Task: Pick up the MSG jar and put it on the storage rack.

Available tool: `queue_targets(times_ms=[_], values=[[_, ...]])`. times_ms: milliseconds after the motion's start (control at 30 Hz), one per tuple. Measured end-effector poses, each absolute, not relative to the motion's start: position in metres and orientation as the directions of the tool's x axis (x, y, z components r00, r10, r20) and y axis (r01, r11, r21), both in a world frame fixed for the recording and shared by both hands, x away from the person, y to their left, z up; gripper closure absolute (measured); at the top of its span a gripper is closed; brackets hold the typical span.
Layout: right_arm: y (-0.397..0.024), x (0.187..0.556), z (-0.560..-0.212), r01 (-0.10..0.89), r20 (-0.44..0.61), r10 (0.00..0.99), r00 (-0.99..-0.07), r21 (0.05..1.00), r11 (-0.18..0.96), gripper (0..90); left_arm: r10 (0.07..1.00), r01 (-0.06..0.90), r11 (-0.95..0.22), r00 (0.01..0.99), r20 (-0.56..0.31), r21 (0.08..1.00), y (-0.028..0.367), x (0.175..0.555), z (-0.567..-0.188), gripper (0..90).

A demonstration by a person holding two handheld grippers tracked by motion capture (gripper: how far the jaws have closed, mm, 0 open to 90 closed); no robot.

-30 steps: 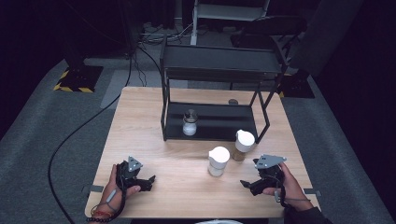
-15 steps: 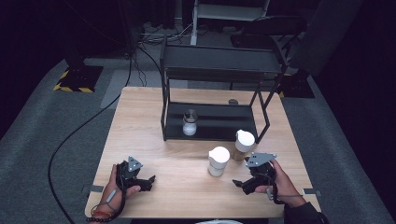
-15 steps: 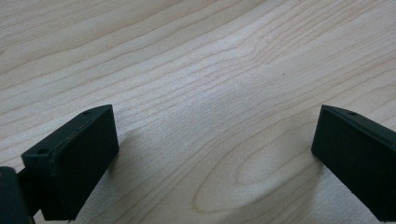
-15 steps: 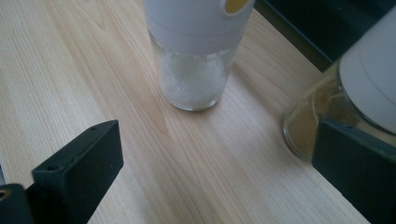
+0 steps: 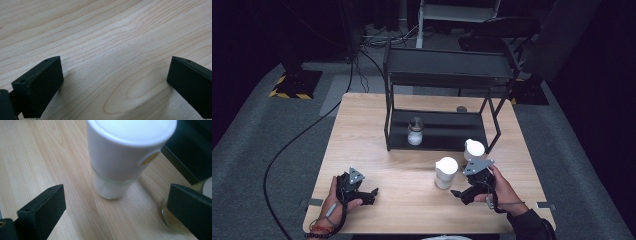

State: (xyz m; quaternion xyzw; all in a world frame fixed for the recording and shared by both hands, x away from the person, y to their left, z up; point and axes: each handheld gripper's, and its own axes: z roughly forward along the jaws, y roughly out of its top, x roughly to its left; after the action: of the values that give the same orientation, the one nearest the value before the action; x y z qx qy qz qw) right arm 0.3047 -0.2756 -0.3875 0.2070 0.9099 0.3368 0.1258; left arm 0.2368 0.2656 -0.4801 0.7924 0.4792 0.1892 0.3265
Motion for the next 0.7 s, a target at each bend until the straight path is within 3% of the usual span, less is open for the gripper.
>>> queue_targets(times_ms=[700], values=[[-0.231, 0.318, -0.384, 0.302, -0.108, 0.467, -0.878, 0.632, 0.714, 3.3, 0.883, 0.636, -0.327, 0.469, -0.013, 0.699, 0.266, 0.237, -0.480, 0.6]])
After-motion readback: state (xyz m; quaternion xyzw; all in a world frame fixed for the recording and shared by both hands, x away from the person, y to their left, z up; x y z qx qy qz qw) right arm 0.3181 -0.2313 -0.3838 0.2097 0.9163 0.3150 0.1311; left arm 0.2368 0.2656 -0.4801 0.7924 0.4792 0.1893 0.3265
